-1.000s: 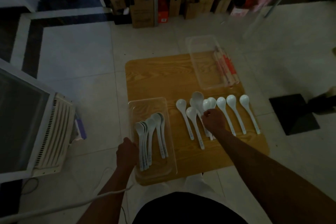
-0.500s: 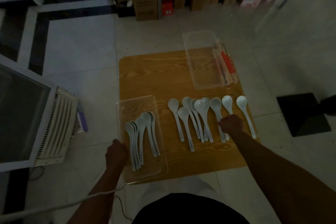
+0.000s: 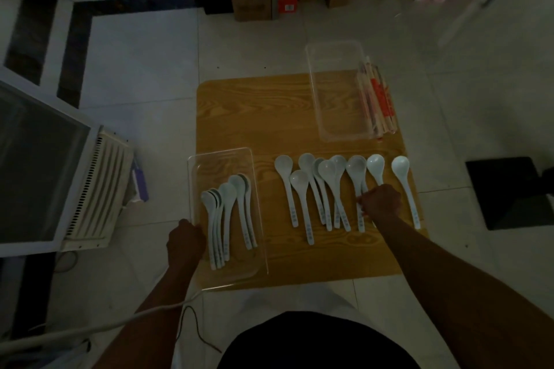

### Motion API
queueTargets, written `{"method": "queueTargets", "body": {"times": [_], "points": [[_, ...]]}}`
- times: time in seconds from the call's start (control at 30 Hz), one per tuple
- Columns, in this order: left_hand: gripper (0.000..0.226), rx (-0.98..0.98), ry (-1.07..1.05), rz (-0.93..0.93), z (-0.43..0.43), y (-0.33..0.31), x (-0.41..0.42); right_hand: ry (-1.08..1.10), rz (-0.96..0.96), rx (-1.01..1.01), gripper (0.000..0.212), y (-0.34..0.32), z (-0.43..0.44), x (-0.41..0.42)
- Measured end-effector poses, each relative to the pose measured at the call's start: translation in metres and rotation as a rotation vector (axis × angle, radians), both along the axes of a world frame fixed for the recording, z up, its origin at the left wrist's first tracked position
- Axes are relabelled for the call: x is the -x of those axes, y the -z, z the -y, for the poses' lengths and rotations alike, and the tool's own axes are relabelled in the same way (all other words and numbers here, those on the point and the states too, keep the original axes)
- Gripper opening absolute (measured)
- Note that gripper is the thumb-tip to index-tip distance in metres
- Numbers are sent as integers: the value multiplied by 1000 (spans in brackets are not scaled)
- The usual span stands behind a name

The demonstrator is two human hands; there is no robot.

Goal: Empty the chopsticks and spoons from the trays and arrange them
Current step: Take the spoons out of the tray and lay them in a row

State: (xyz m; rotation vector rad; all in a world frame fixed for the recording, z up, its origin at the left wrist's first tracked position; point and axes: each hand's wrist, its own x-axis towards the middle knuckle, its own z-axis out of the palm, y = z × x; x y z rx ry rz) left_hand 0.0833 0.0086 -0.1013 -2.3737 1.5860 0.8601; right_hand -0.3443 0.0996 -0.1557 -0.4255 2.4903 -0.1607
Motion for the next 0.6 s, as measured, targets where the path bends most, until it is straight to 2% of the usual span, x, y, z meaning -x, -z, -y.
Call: {"method": "queueTargets", "body": {"times": [0.1, 0.2, 0.3, 0.47, 0.53, 0.6], "points": [[25, -6, -5, -21, -1, -5, 1, -18, -4, 19, 29, 5, 0, 2], [24, 2, 4, -68, -3, -9, 1, -42, -59, 49, 22, -40, 12, -24], [26, 2, 3, -98, -5, -16, -2, -111, -89, 132, 26, -77, 24, -52], [36, 22, 48, -99, -5, -28, -6, -260, -64, 207, 30, -90, 49, -104], [40, 74, 72, -61, -5, -37, -6, -354, -45, 233, 31, -96, 60, -132], [36, 191, 132, -51, -4, -44, -6, -438, -27, 286, 27, -100, 68, -164]]}}
